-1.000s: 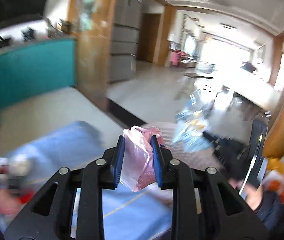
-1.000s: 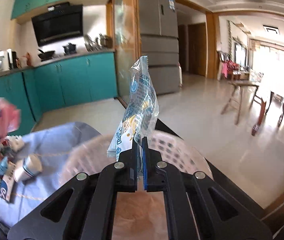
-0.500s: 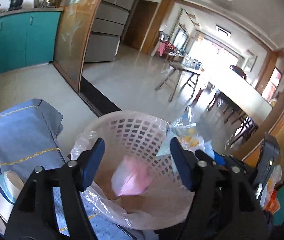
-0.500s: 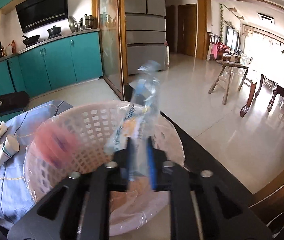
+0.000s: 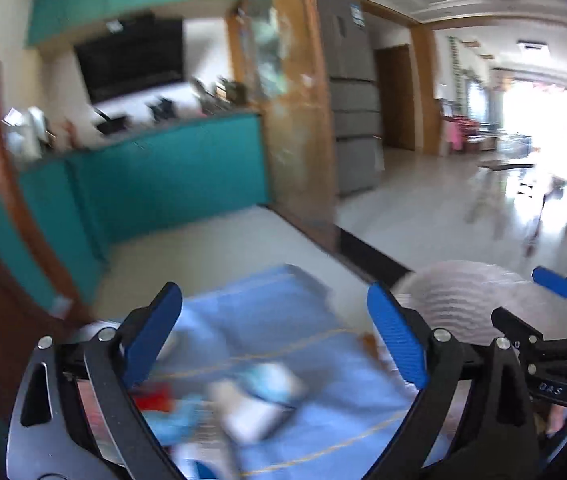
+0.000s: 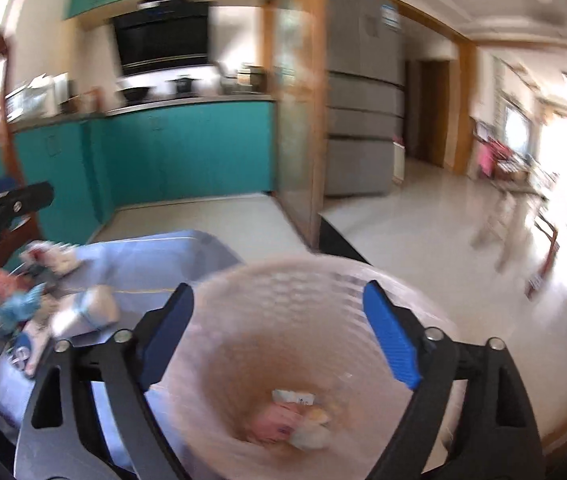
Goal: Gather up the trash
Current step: 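Open both grippers over the white basket to drop the wrapper and pink bag, then move the open right gripper to the white striped paper cup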
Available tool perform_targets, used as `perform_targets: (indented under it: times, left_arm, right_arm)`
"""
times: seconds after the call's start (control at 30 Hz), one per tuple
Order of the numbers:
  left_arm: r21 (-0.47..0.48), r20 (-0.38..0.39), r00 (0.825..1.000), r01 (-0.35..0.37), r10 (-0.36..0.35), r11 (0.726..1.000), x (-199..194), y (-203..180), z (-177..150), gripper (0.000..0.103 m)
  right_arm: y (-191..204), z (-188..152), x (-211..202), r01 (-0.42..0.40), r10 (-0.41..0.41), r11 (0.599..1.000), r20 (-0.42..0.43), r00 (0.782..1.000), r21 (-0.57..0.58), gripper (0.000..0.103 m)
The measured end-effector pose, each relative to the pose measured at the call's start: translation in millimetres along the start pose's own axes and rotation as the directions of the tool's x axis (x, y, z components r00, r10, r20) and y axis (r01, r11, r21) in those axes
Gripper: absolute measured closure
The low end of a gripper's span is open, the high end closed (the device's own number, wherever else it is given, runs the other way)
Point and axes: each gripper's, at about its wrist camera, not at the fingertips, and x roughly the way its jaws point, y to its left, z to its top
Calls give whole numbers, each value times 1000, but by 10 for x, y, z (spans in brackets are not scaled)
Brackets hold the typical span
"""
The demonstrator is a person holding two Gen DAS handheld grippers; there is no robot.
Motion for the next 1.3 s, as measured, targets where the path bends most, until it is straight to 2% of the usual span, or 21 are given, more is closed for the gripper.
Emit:
perform_targets:
  times: [0.07,0.1,0.17,0.23,0.37,0.43,0.5,0.63,0.7,0.77,0.9,1.13,1.3]
  left_arm:
    - [0,8,998,-65,65,998,-55,155,-47,8]
    - [-8,6,996,-85,85,996,-66,222,-59,8]
    - [-46,5,992,-124,124,991,-148,449,-87,8]
    - [-91,18,988,-149,151,985,-239,617,-102,8]
    - [-163,30,982,-180,187,970,-387,890,-128,7]
    - [-178,26,980,-190,198,965,-419,973,-157,6]
    - [-173,15,979,-198,203,965,-415,1008,-189,6]
    - [-155,8,977,-209,212,966,-444,1035,-233,6]
    - [-147,7,976,-214,217,966,-437,1025,-247,6]
    - [-134,-2,975,-221,223,966,-411,1017,-269,6]
    - [-129,-16,973,-230,230,965,-409,1055,-317,6]
    - [-209,-89,985,-166,151,964,-314,1154,-372,6]
    - [-218,-140,983,-143,114,965,-219,1119,-414,6]
  right_arm:
    - [268,123,111,-89,88,994,-16,996,-64,17]
    - [439,227,218,-166,163,982,-38,986,-89,17]
    - [620,385,414,-251,244,964,-75,967,-90,17]
    - [812,472,640,-294,286,952,-99,953,-83,17]
    - [1046,307,986,-334,325,942,-191,926,-20,17]
    - [1206,201,1158,-327,309,945,-259,915,-26,17]
    - [1321,183,1268,-280,256,958,-262,931,-58,17]
    - [1471,192,1472,-212,187,975,-259,948,-70,17]
    - [1536,119,1619,-175,148,982,-287,947,-72,17]
    - [1579,52,1740,-175,142,982,-330,933,-73,17]
    - [1593,13,1775,-187,146,979,-354,924,-84,17]
    - [1558,-8,1697,-249,196,965,-400,895,-84,17]
    - [1495,-29,1574,-261,189,957,-410,892,-127,17]
